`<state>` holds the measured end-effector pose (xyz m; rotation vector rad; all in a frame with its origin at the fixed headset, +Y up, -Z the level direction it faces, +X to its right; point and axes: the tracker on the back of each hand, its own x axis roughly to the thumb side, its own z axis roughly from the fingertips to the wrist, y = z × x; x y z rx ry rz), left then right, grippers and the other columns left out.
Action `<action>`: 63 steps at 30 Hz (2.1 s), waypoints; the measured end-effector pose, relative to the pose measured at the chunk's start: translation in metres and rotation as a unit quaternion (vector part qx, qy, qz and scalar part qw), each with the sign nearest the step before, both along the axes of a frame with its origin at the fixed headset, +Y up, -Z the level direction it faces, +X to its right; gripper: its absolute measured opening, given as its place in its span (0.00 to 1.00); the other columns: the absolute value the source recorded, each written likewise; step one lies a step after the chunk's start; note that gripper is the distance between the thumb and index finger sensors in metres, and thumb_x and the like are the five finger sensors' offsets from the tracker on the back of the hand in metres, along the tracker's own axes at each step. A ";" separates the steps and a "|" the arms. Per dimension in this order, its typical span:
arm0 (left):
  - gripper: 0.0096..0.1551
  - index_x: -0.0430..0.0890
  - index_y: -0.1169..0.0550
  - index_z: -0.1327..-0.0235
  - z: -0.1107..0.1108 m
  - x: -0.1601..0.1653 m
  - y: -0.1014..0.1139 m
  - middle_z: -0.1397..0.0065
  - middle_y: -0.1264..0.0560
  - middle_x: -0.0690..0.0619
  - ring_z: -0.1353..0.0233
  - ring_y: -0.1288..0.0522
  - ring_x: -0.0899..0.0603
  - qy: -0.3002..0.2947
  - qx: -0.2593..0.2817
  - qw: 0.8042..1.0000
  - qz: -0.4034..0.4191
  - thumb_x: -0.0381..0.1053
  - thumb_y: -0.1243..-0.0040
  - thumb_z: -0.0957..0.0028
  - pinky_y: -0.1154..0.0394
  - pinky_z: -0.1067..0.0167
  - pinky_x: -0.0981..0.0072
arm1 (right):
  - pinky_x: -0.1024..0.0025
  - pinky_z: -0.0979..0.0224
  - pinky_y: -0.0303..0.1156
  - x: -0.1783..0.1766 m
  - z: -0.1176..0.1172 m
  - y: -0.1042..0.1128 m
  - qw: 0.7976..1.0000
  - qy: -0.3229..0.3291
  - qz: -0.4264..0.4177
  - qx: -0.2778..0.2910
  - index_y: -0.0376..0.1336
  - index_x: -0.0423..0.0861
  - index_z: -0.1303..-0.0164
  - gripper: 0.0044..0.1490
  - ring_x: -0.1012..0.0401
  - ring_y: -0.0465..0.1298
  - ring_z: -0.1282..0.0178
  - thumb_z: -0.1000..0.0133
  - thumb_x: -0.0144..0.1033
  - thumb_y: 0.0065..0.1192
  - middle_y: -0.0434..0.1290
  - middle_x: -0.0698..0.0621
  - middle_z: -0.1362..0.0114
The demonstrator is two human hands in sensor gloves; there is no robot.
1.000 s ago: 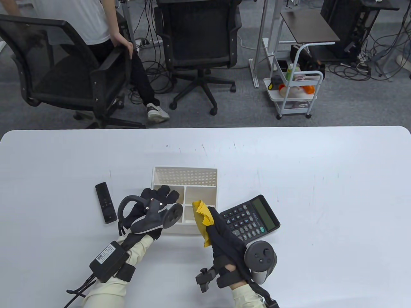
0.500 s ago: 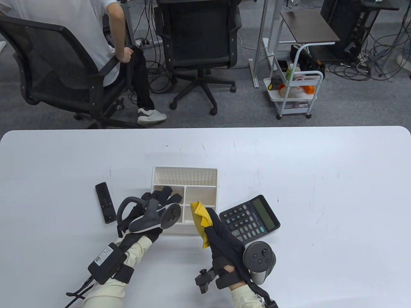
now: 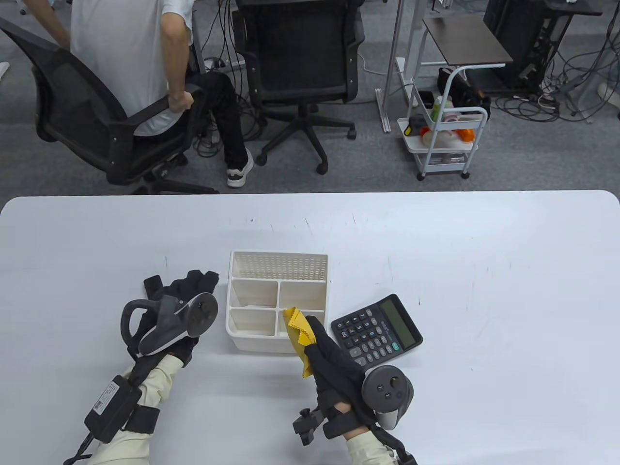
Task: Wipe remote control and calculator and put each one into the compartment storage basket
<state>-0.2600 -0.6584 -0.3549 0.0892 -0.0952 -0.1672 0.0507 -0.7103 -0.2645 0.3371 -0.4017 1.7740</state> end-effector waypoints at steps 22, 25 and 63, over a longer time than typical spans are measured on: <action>0.47 0.46 0.44 0.20 -0.037 -0.070 -0.107 0.25 0.30 0.44 0.36 0.23 0.41 0.312 -0.117 0.940 0.069 0.66 0.44 0.46 0.23 0.40 0.54 | 0.40 0.37 0.70 0.000 0.003 0.001 1.000 0.007 0.002 0.006 0.61 0.30 0.25 0.32 0.41 0.79 0.38 0.37 0.31 0.55 0.77 0.35 0.31; 0.46 0.46 0.45 0.20 -0.039 -0.073 -0.111 0.27 0.30 0.44 0.39 0.23 0.43 0.319 -0.126 0.937 0.070 0.63 0.42 0.46 0.24 0.42 0.55 | 0.40 0.37 0.70 -0.001 0.005 0.003 1.000 0.011 0.007 0.012 0.61 0.31 0.25 0.32 0.41 0.79 0.38 0.37 0.31 0.55 0.77 0.35 0.31; 0.32 0.42 0.30 0.30 0.029 -0.086 -0.029 0.45 0.15 0.51 0.57 0.11 0.52 0.197 0.025 0.902 0.384 0.53 0.40 0.45 0.13 0.60 0.63 | 0.39 0.36 0.70 0.001 0.000 0.001 0.999 -0.004 0.052 0.013 0.61 0.31 0.25 0.32 0.41 0.79 0.37 0.38 0.31 0.55 0.77 0.35 0.31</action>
